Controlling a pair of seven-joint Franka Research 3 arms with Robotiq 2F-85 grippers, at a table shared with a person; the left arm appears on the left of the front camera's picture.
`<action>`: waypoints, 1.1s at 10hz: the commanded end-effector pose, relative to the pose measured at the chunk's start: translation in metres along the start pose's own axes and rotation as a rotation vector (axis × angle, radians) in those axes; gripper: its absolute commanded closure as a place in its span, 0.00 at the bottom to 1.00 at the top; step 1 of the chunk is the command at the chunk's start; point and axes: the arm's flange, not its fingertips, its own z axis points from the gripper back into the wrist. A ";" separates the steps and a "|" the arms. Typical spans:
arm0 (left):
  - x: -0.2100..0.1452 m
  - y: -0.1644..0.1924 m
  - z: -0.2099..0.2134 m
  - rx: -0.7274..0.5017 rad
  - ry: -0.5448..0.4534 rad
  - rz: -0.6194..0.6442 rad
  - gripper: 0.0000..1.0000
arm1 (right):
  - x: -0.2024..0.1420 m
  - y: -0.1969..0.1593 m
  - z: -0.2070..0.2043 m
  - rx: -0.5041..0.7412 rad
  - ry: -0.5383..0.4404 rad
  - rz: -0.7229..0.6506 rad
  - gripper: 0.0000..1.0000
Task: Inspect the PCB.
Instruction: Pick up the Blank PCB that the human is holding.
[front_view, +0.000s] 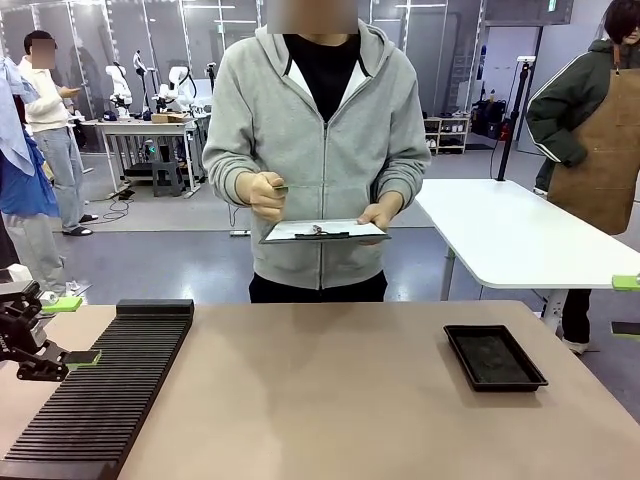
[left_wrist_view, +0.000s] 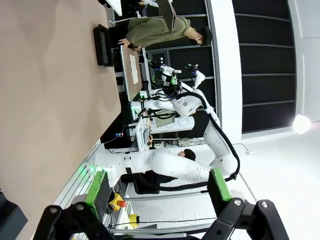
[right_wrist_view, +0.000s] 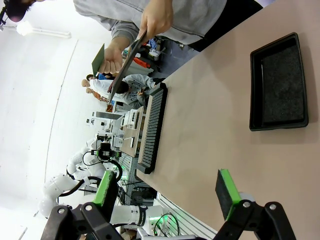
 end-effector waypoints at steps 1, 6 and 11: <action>-0.002 0.001 -0.001 -0.001 0.001 -0.012 0.00 | -0.002 0.002 -0.002 0.015 -0.012 -0.001 0.00; -0.002 0.001 -0.001 -0.001 0.001 -0.012 0.00 | -0.002 0.002 -0.002 0.015 -0.012 -0.001 0.00; -0.002 0.001 -0.001 -0.001 0.001 -0.012 0.00 | -0.002 0.002 -0.002 0.015 -0.012 -0.001 0.00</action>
